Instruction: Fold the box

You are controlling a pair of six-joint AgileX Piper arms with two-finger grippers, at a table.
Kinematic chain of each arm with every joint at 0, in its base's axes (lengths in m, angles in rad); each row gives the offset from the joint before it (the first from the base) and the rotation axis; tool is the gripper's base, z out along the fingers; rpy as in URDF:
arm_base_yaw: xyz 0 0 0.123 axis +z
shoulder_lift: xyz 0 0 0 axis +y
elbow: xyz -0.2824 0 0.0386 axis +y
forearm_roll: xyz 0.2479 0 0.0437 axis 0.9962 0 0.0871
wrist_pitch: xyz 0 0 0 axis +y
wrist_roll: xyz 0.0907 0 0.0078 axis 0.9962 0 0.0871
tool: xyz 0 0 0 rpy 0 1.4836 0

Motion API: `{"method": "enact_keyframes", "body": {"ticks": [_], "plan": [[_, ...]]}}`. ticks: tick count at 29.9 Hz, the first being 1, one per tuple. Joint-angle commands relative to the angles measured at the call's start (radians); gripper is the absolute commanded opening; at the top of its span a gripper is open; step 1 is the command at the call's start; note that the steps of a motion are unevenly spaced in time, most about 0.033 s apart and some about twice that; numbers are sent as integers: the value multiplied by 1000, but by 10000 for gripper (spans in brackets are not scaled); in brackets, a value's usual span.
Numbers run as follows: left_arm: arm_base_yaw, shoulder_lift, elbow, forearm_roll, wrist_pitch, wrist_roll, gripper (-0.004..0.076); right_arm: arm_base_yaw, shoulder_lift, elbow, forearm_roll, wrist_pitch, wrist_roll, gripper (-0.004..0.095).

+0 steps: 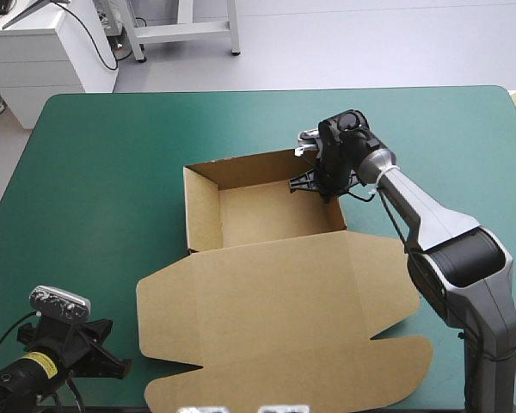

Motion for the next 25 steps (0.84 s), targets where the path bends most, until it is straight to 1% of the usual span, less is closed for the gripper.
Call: {"method": "enact_keyframes", "body": {"ticks": [1, 5, 7, 13, 18, 22, 25], "plan": [[-4, 8, -23, -15, -45, -6, -8, -94, -94, -37, -32, 13, 3, -20], [-4, 8, -23, -15, -45, -6, -8, -221, -142, -37, -27, 13, -38, -21], [-4, 8, -23, -15, -45, -4, -8, -305, -164, -37, -29, 13, -70, -21], [-4, 8, -23, -15, -45, -4, -8, -589, -195, -37, -34, 13, -142, -21], [-4, 8, -23, -15, -45, -4, -8, -809, -195, -37, -34, 13, -165, -21], [-4, 8, -23, -15, -45, -4, -8, -943, -191, -37, -43, 13, -202, -19], [-4, 8, -23, -15, -45, -1, -8, -1029, -182, -37, -12, 13, -189, -19]]}}
